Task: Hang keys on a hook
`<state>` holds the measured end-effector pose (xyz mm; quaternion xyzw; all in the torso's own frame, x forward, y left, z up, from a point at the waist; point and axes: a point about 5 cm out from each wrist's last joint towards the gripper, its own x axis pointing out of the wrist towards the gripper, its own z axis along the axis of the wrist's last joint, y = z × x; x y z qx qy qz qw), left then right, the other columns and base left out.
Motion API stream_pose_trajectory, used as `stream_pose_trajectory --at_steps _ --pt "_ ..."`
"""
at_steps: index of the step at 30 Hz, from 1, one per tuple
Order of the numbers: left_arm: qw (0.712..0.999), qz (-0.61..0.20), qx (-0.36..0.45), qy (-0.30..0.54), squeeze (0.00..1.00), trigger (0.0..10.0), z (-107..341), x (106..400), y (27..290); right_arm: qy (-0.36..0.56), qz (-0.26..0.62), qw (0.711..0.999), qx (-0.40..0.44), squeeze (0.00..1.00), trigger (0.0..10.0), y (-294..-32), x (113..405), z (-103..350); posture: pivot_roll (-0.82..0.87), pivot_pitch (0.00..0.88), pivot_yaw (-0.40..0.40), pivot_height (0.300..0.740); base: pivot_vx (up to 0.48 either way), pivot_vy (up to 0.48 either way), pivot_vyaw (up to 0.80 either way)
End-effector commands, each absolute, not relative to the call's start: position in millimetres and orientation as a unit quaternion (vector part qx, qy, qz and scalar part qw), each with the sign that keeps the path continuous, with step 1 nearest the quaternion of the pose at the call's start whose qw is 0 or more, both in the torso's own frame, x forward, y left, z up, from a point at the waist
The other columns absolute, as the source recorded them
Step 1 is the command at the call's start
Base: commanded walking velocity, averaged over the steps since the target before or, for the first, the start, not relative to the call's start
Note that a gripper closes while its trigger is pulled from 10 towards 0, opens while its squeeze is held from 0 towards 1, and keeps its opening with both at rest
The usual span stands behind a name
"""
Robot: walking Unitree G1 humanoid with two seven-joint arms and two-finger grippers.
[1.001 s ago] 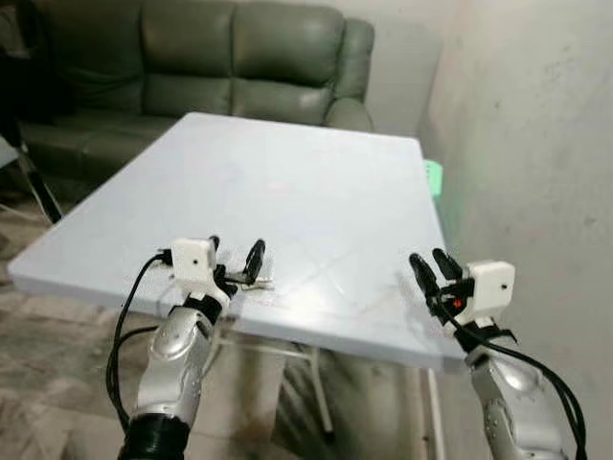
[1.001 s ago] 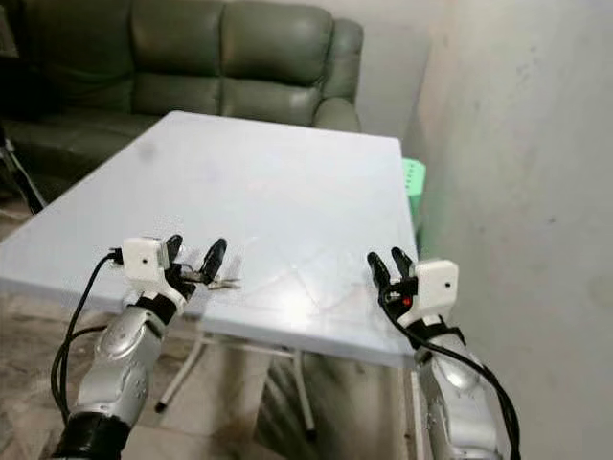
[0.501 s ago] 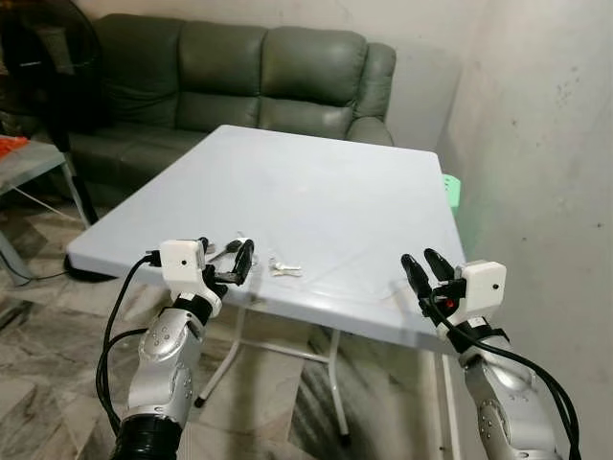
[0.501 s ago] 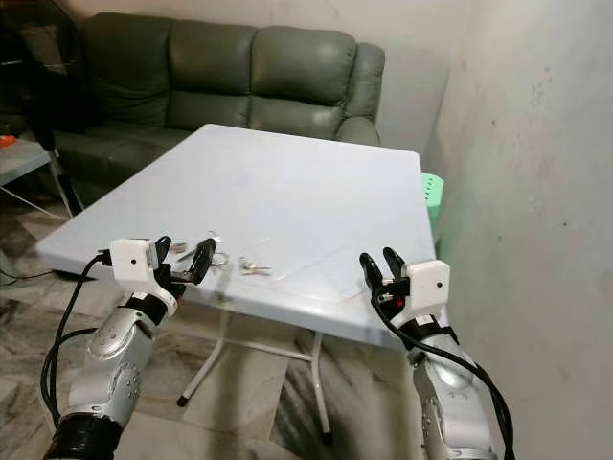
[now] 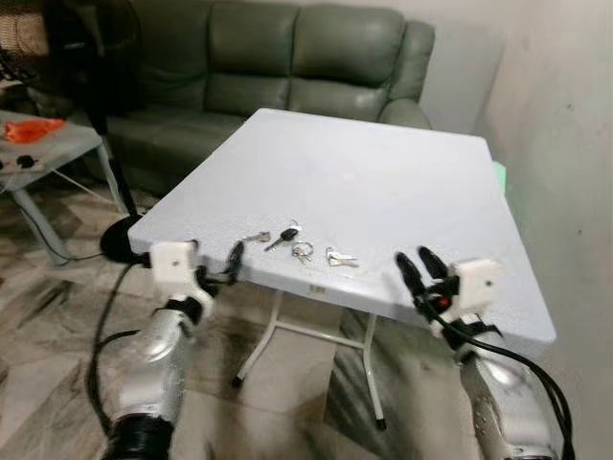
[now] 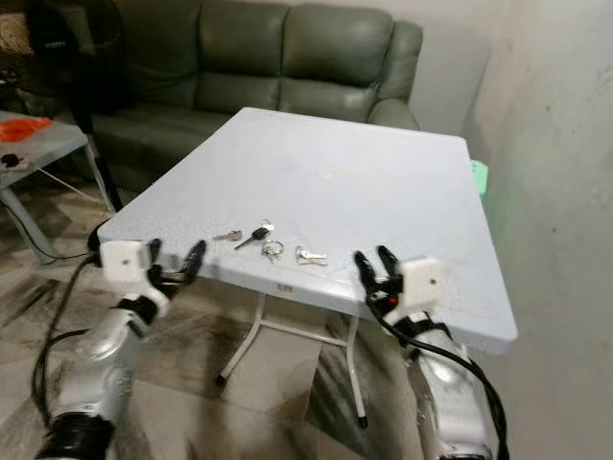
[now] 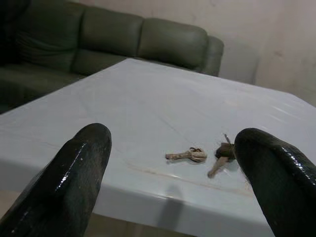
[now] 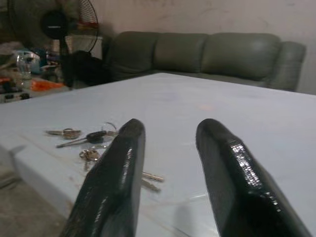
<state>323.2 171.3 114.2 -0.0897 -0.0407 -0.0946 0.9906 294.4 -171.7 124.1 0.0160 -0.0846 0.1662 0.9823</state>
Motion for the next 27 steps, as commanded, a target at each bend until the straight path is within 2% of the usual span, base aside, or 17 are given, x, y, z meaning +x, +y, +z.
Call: stream_pose_trajectory --at_steps 1,17,24,27 --pt "0.989 -0.102 -0.096 -0.042 0.0 10.0 115.7 324.6 163.0 -0.081 0.155 0.985 0.01 0.0 10.0 -180.6 293.7 124.0 -0.02 0.0 -0.051 0.74 0.0 0.476 0.0" --pt "0.99 -0.092 -0.096 -0.04 0.0 10.0 113.8 323.0 164.6 -0.069 0.161 0.984 0.01 0.0 10.0 -180.8 294.1 123.1 -0.02 0.0 -0.06 0.74 0.0 0.476 0.0" --pt "0.99 -0.089 -0.098 -0.037 0.0 10.0 112.9 322.6 165.1 -0.067 0.164 0.984 0.014 0.0 10.0 -180.4 293.6 122.7 -0.02 0.0 -0.062 0.74 0.0 0.422 -0.72" --pt "0.993 -0.073 -0.092 -0.032 0.0 10.0 111.5 323.2 166.1 -0.07 0.162 0.984 0.014 0.0 10.0 -180.7 293.4 122.8 -0.02 0.0 -0.064 0.74 0.0 0.0 -0.6"
